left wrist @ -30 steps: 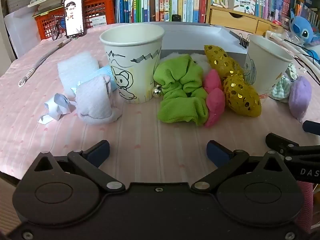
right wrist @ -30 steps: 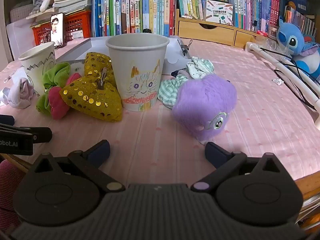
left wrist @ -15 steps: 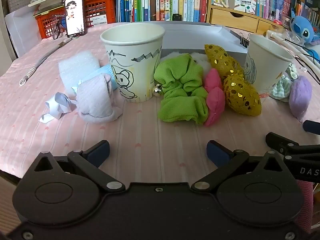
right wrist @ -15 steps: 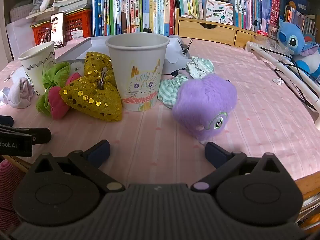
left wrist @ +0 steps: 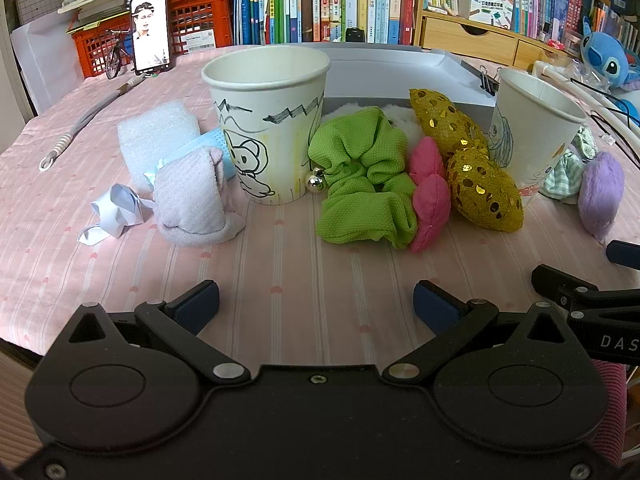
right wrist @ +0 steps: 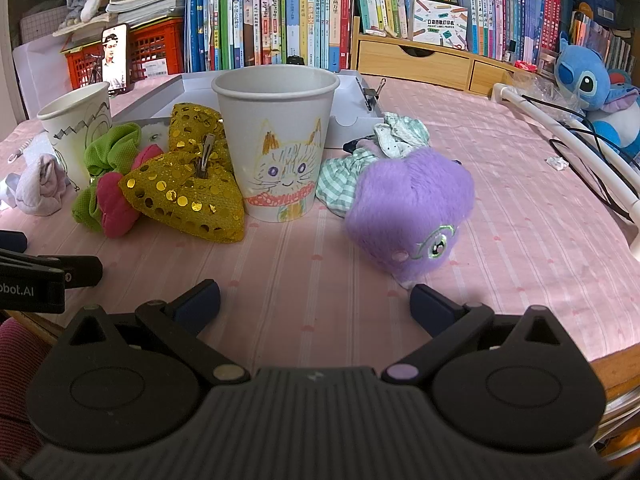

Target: Organize soft objects

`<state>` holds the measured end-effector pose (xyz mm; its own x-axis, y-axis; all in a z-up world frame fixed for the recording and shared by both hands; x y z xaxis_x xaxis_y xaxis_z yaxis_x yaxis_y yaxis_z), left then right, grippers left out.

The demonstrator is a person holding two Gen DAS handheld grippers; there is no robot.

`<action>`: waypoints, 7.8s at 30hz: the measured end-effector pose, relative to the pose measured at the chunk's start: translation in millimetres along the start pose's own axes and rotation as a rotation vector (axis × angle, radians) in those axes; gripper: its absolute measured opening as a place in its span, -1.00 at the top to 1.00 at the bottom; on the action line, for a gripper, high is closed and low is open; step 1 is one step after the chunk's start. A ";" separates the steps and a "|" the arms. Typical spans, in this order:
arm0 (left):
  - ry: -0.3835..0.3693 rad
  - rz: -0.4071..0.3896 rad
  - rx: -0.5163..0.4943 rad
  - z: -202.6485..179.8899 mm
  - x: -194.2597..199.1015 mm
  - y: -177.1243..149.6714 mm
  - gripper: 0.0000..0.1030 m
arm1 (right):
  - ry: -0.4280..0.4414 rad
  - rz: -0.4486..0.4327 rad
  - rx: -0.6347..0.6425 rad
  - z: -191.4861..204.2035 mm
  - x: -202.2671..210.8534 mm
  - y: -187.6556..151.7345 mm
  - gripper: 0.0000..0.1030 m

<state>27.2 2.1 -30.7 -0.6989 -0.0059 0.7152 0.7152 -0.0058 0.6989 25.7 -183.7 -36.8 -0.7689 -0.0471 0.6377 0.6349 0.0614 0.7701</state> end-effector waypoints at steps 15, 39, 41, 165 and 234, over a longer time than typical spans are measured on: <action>0.001 0.000 0.000 -0.4 0.2 0.1 -1.00 | 0.000 0.001 0.001 0.0 -0.2 0.1 -1.00; -0.001 -0.002 -0.001 -1.3 2.6 0.3 -1.00 | 0.000 0.001 0.001 0.2 0.2 -0.2 -1.00; -0.001 -0.002 -0.001 -1.3 2.7 0.4 -1.00 | 0.000 0.001 0.001 0.2 0.3 -0.2 -1.00; -0.259 -0.265 -0.050 -20.7 70.1 108.2 0.38 | 0.121 -0.281 -0.163 -78.5 25.5 112.5 -0.25; -0.268 0.227 0.099 -25.3 -129.3 241.1 -0.45 | 0.284 0.135 -0.030 -41.7 -119.2 205.6 -0.35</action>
<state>289.9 -23.9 45.1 -0.5072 0.2668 0.8195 0.8577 0.0628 0.5103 251.0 -207.0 46.3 -0.6281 -0.3172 0.7105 0.7353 0.0569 0.6754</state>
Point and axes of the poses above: each gripper's, at about its wrist camera, not at the fingertips, and x roughly against the way its jaws point, z to its left, y to its top, the point moved 4 cm from there along -x, roughly the way its jaws point, and after that the axes turned 2 degrees about -z, right-handed, at the moved point
